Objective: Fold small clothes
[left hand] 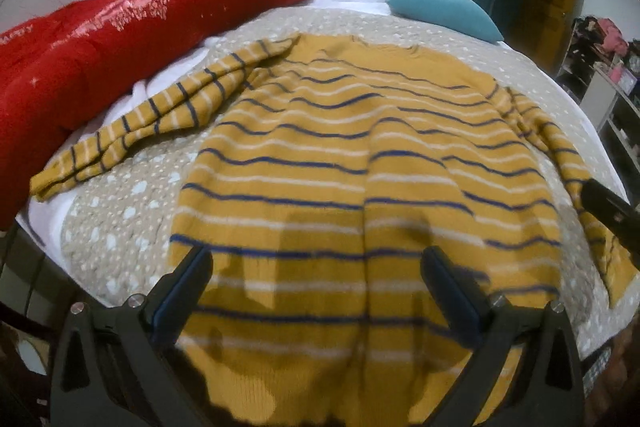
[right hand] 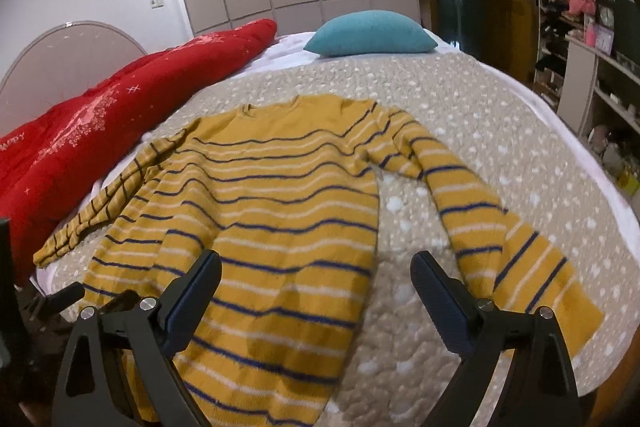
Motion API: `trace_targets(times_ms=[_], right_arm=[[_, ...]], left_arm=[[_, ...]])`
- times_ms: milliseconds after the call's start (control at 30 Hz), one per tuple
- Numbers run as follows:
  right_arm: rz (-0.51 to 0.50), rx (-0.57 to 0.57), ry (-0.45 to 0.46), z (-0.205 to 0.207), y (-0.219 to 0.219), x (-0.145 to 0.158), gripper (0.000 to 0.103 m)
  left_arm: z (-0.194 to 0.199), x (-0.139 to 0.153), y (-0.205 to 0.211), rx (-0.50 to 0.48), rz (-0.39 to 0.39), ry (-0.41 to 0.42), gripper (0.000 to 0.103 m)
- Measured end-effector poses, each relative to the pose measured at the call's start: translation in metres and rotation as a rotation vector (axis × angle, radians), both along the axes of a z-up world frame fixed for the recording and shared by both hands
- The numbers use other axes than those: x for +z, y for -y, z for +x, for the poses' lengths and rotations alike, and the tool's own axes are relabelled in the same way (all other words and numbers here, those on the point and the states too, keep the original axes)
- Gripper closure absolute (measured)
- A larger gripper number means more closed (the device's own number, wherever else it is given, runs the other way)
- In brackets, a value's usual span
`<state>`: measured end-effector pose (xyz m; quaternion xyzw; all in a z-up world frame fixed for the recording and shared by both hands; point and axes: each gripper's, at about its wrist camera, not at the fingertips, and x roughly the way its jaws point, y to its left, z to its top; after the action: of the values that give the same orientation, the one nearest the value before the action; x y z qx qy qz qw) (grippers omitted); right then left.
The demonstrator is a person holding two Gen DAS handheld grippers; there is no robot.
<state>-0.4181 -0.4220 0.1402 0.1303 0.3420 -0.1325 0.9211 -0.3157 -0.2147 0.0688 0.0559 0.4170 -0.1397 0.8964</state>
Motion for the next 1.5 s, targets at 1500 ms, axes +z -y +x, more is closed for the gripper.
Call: trace_targets(times_ms=[1500], right_arm=[[0.022,-0.001,-0.093,0.000,-0.006,-0.034,0.005]], left_arm=[[-0.031,-0.008,0.005,-0.065,-0.001,-0.041,0.000]])
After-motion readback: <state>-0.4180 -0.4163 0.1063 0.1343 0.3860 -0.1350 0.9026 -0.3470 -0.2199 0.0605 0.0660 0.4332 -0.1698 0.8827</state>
